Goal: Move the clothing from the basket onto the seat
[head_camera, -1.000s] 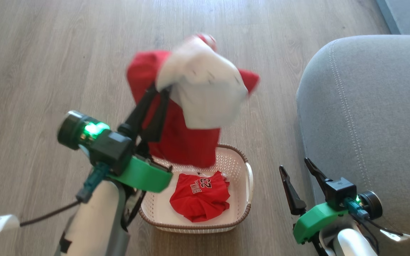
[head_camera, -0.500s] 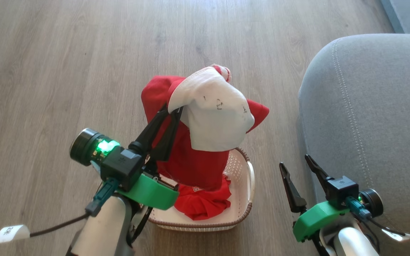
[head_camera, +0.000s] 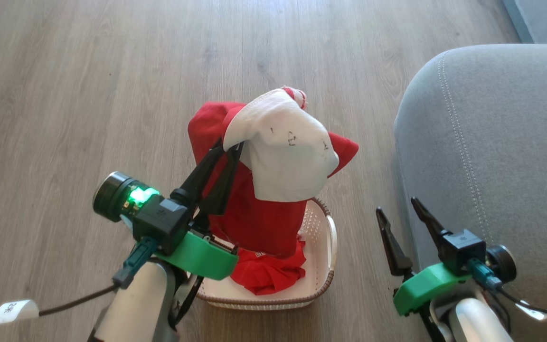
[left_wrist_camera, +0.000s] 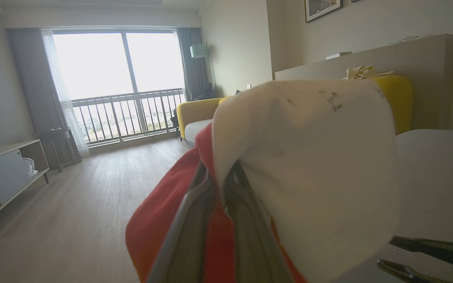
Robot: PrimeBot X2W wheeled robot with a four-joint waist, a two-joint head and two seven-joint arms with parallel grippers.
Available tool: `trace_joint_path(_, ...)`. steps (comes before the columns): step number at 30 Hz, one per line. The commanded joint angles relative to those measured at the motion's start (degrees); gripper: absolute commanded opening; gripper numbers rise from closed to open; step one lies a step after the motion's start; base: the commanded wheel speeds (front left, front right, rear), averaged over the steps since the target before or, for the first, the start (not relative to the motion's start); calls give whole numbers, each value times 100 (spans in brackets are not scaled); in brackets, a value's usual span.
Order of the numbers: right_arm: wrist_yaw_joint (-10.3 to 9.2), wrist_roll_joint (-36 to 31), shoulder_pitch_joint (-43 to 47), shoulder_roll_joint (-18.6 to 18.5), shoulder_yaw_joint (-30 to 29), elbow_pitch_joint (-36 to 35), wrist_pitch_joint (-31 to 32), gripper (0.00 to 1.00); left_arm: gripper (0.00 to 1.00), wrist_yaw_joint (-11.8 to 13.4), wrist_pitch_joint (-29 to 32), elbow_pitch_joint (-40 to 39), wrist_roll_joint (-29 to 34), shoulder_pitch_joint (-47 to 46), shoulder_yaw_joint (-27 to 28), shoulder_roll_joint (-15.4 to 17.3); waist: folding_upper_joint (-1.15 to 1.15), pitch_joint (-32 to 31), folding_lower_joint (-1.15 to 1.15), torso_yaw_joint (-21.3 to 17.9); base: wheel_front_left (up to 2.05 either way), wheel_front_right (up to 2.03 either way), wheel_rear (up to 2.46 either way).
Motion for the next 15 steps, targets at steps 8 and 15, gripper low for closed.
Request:
trace_joint_path(8, 16, 286, -158, -722, 914, -1297, -14, 100, 0, 13, -30, -134, -11, -313, 217, 10, 0, 118, 0, -65, 0, 0, 0)
trace_joint_path(15, 16, 241, -395, -2003, 1996, -2307, -14, 100, 0, -45, -30, -66, 101, -376, 212, 10, 0, 184, 0, -122, 0, 0, 0)
